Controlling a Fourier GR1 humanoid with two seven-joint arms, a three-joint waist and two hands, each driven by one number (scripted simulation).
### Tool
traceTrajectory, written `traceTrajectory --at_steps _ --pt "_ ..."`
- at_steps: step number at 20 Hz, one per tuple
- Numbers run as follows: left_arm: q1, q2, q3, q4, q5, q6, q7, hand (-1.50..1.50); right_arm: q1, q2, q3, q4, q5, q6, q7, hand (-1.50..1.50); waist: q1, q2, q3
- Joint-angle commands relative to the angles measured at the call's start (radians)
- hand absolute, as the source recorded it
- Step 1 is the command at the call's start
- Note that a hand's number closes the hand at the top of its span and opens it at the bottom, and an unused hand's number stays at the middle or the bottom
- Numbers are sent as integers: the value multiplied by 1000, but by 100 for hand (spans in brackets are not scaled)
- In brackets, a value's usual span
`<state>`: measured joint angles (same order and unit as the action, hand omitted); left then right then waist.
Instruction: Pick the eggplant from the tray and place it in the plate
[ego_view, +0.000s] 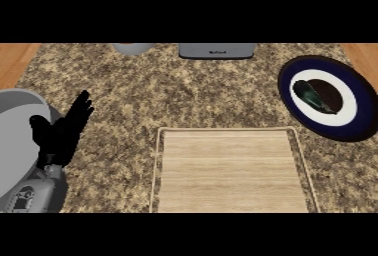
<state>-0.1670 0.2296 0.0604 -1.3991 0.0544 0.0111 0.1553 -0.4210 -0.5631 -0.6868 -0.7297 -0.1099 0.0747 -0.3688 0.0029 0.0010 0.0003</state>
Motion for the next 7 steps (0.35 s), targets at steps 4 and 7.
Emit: traceTrajectory --at_steps 4,7 --pt "-25 0 28 32 0 -27 -12 0 -4 -113 15 158 -10 32 -41 -150 2 2 0" --pt "4 -13 24 -13 -16 -11 8 0 4 -127 31 184 -23 46 -56 -150 3 0 0"
